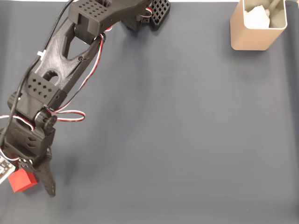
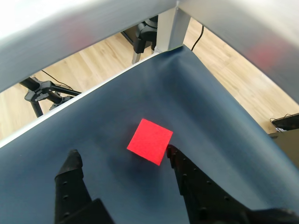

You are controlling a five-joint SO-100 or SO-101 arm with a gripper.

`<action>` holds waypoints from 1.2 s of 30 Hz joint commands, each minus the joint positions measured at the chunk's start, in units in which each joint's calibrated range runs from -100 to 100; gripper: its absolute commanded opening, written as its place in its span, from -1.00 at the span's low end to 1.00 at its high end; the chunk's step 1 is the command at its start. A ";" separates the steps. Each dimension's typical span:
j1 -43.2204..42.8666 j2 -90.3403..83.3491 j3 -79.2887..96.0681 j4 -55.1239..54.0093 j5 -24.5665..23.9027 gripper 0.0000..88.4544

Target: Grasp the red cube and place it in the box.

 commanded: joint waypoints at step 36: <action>0.03 2.44 -2.58 -9.92 -4.25 -0.06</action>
